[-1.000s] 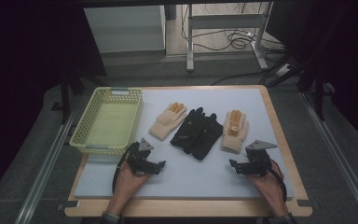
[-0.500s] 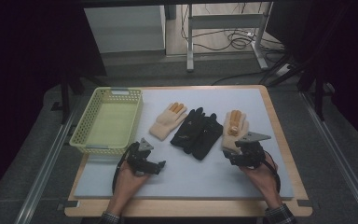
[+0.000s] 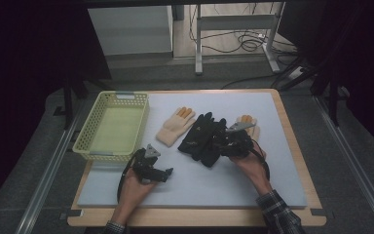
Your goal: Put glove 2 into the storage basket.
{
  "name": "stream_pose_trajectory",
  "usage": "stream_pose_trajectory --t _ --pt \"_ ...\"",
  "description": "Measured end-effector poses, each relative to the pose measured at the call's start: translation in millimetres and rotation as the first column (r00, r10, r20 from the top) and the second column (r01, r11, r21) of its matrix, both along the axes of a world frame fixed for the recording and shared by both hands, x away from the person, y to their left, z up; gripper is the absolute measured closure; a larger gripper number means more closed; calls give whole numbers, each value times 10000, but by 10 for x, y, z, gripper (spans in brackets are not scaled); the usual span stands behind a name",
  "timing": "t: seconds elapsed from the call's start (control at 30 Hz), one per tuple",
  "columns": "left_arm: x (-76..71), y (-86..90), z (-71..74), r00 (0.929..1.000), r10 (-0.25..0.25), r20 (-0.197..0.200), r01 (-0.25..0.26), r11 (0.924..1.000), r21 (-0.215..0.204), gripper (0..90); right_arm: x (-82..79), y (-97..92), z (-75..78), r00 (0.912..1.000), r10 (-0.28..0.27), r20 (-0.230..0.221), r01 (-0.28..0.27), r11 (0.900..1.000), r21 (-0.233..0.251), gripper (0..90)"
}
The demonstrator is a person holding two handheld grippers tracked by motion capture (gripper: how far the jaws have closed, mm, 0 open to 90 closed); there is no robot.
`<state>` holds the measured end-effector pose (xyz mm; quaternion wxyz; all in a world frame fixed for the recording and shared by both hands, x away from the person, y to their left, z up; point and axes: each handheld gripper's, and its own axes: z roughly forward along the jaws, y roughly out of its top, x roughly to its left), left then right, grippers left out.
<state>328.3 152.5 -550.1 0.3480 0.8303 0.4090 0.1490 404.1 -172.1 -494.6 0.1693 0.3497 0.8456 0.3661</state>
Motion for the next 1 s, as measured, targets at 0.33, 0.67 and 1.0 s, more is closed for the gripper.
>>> stream_pose_trajectory --t 0.33,0.67,1.0 --pt "1 0 0 10000 -2 -7 2 10000 0 38 329 255 -301 9982 -268 -532 231 9974 -687 227" --pt "1 -1 0 10000 1 -10 -1 10000 2 38 266 232 -281 9980 -340 -529 311 9979 -560 764" --pt "1 -1 0 10000 -2 -10 2 10000 -1 39 158 156 -42 9992 129 -390 -144 9991 -399 781"
